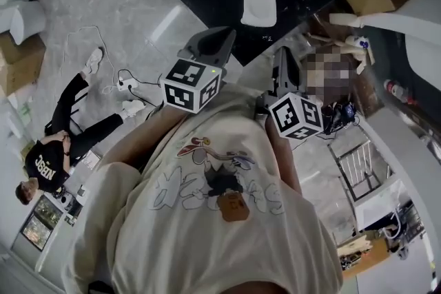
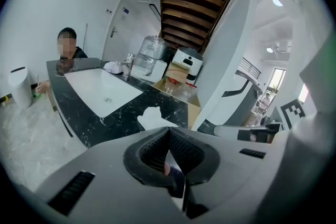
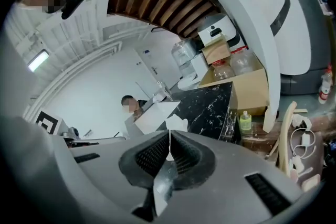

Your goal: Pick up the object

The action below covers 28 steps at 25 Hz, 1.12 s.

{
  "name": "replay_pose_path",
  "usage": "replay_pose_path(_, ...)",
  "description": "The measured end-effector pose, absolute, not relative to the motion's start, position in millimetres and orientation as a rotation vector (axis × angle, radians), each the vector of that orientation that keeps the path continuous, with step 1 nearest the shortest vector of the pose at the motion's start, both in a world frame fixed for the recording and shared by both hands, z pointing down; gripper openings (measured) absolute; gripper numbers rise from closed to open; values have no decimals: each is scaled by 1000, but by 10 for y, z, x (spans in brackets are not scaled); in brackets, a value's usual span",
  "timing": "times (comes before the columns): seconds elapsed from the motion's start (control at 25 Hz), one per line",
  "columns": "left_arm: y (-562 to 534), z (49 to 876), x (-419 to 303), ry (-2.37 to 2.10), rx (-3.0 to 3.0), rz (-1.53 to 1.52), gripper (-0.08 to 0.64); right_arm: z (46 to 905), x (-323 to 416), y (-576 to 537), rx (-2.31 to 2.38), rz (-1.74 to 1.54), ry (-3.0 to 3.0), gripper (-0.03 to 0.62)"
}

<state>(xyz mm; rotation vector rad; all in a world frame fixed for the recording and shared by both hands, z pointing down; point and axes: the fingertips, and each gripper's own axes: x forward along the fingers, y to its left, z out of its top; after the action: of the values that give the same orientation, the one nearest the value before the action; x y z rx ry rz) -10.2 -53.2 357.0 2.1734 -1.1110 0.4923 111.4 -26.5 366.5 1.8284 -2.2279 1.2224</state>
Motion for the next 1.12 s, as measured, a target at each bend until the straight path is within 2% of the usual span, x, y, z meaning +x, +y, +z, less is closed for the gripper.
replay_pose_path(0.56, -1097, 3667, 361, -1216, 2085, 584, 14, 3792, 1412, -1041, 1588, 1324, -2377, 18)
replay_pose_path(1.12, -1230, 3791, 492, -1407, 1966, 578, 14, 3952, 1532, -1357, 1313, 1425, -2479, 18)
